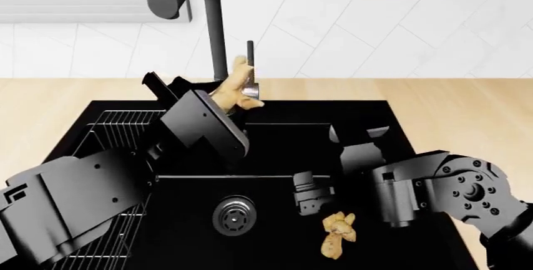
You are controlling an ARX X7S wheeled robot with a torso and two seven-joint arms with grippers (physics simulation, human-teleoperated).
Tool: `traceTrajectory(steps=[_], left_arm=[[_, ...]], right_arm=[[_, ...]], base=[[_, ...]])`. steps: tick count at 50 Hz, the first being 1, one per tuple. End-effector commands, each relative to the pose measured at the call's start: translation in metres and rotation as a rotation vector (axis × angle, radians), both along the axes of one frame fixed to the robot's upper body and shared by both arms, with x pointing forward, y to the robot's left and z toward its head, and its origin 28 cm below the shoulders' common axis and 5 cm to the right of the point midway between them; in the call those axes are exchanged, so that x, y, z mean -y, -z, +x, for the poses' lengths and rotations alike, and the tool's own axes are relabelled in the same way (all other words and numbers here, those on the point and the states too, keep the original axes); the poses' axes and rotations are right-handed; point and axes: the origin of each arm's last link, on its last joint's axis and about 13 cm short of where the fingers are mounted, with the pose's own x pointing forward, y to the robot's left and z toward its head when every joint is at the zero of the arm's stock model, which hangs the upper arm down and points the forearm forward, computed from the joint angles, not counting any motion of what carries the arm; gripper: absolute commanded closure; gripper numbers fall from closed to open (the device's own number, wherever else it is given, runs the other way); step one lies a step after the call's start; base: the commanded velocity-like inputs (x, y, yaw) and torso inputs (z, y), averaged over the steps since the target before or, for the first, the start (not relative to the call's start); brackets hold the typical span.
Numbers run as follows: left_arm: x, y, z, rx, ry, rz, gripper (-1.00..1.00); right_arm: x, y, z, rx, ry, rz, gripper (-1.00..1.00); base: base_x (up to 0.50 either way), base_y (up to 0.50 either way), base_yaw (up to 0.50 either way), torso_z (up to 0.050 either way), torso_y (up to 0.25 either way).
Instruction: Pick the vegetables from the sink and place them on the cutting board.
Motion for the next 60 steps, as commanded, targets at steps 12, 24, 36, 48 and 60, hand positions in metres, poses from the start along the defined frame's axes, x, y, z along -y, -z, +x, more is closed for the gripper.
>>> traceTrajectory(steps=[12, 24, 36, 48, 60], left_arm=[[-0.001, -0.001, 0.001, 0.002, -0.027, -0.027, 1.00], [-0.001, 0.000, 0.002, 0.004, -0.032, -0.022, 1.00], [-0.001, 0.001, 0.002, 0.005, -0.032, -0.014, 1.00], [-0.002, 0.003, 0.002, -0.001, -0.033, -0.012, 1.00], [-0.001, 0.005, 0.002, -0.005, -0.034, -0.013, 1.00]], right_arm=[[0.007, 0.016, -0.007, -0.069, 0.052, 0.010, -1.00], [0.008, 0.023, -0.007, -0.085, 0.056, 0.026, -1.00], [0.009, 0.032, -0.007, -0.103, 0.067, 0.048, -1.00], [0.015, 0.041, -0.012, -0.124, 0.094, 0.051, -1.00], [0.017, 0.049, -0.014, -0.140, 0.105, 0.060, -1.00]], base=[[0.00, 0.00, 0.00, 0.000, 0.000], [0.00, 0.00, 0.00, 0.000, 0.000], [0.00, 0.00, 0.00, 0.000, 0.000], [0.00, 0.00, 0.00, 0.000, 0.000], [0.00, 0.00, 0.00, 0.000, 0.000]])
